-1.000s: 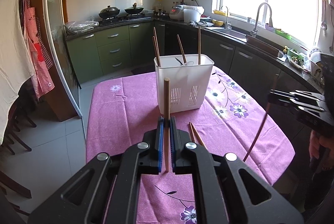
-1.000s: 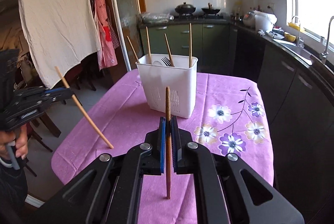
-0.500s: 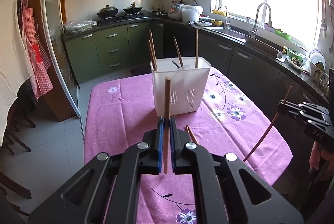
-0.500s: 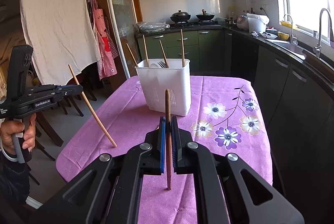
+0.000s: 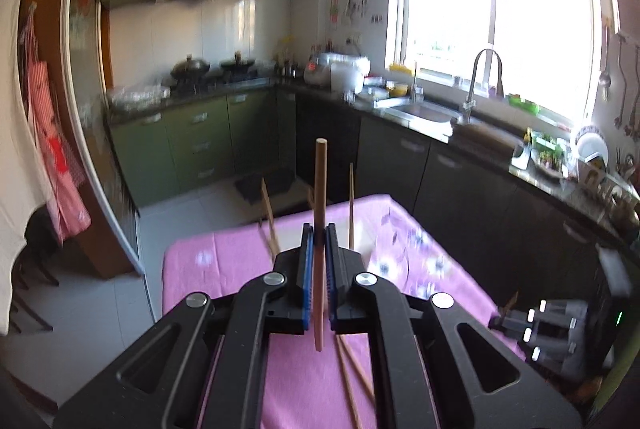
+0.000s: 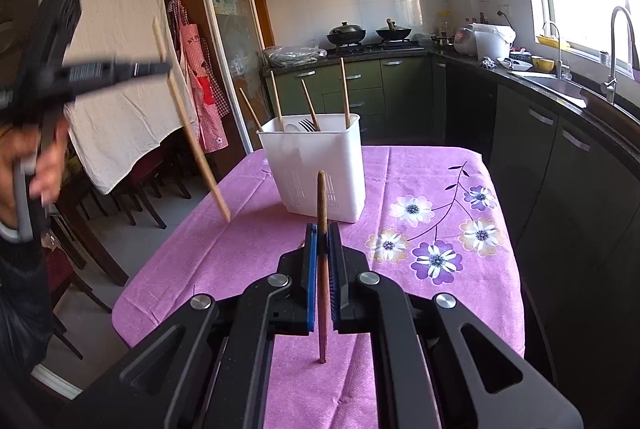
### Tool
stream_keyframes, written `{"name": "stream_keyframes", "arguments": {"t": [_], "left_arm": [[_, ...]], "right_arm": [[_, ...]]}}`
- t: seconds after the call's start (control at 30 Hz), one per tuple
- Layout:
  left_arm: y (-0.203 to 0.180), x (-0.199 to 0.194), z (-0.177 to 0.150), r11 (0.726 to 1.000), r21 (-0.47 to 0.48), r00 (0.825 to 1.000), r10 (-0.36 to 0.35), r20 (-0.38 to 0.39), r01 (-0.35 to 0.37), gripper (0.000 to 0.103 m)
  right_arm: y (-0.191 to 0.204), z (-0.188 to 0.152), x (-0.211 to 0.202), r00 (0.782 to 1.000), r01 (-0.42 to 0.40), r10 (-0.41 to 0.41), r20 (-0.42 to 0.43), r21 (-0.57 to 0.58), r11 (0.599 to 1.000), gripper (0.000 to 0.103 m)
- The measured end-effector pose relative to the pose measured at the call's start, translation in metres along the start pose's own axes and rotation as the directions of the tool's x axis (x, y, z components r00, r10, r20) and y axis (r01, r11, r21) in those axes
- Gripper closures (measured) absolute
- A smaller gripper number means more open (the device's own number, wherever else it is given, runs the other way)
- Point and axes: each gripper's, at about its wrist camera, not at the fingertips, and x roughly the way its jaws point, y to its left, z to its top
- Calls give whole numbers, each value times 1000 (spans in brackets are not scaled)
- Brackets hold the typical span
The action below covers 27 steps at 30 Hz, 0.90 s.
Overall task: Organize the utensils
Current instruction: 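Carry the chopstick into the white holder and open the left gripper, then lower the chopstick into the white holder and open the right gripper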
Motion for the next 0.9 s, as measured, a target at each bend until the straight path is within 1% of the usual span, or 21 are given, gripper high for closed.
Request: {"name": "stream_keyframes", "arguments": {"t": [0.07,0.2,0.3,0.47,0.63,0.73,0.77,0.8,0.83,0.87,0.9], "left_arm": [[-2,0,22,1000,2,999,12,48,-12,97],[-6,10,57,999,1,993,46,108,-46,97],[-7,29,72,998,-4,991,68,113,-68,97],[-3,67,70,995,-14,992,103,76,-102,97],[7,104,51,994,-37,994,105,11,-105,97],[13,116,35,994,-37,994,104,-19,-104,97],[13,118,30,994,-33,994,105,-27,-106,94],[13,119,24,994,-28,993,109,-34,-110,83],[13,117,19,993,-25,993,113,-36,-114,75],[12,113,14,993,-21,993,117,-34,-118,63],[13,109,9,993,-19,992,119,-29,-120,59]], "right_arm": [[-3,0,0,1000,0,0,0,4,1000,97],[-5,-1,-1,1000,-4,4,0,7,1000,97],[-7,-1,-2,1000,-7,7,0,9,1000,97],[-10,-2,-2,1000,-10,10,1,17,1000,97],[-12,-1,-2,1000,-11,11,-1,19,1000,97],[-12,0,0,1000,-13,13,-4,20,1000,97],[-11,2,1,1000,-17,17,-7,20,1000,97],[-11,3,2,1000,-20,20,-6,20,1000,97],[-11,5,2,1000,-21,21,-6,18,1000,97],[-10,9,3,1000,-18,18,-2,10,1000,97],[-9,14,4,1000,-17,17,3,6,1000,97]]}}
